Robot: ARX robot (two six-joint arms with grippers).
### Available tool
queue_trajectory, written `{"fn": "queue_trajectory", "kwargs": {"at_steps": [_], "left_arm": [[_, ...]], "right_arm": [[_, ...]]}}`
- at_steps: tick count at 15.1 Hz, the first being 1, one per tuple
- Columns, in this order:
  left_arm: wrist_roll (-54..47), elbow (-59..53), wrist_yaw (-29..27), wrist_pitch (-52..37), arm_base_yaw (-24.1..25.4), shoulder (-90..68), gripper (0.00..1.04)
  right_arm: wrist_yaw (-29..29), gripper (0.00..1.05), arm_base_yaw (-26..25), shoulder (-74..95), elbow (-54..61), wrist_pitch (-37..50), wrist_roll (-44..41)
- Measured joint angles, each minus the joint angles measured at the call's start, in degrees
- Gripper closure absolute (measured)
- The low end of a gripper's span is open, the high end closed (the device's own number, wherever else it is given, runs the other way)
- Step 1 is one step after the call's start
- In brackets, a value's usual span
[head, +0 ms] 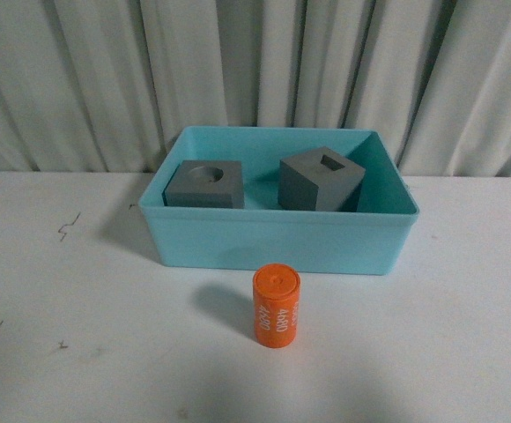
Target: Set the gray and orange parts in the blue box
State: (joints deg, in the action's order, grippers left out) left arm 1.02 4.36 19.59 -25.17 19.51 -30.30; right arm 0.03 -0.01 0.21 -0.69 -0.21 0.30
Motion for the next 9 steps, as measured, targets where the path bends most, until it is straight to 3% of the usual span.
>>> {"fn": "queue_trajectory", "kwargs": {"at_steps": [1, 8, 9], "left_arm": [[0.0, -0.8, -2.8, 2.0, -2.9, 2.9, 1.03], [-0.1, -3.8, -12.3, 8.0, -12.3, 13.0, 1.03], [-0.1, -3.8, -17.6, 10.3, -16.7, 15.3, 1.03]], "right_arm": [[0.0, 0.06, 0.0, 0.0, 0.0, 0.0, 0.0], [0.0, 0.06, 0.0, 0.0, 0.0, 0.0, 0.0], [0.0, 0.06, 0.0, 0.0, 0.0, 0.0, 0.0]]}}
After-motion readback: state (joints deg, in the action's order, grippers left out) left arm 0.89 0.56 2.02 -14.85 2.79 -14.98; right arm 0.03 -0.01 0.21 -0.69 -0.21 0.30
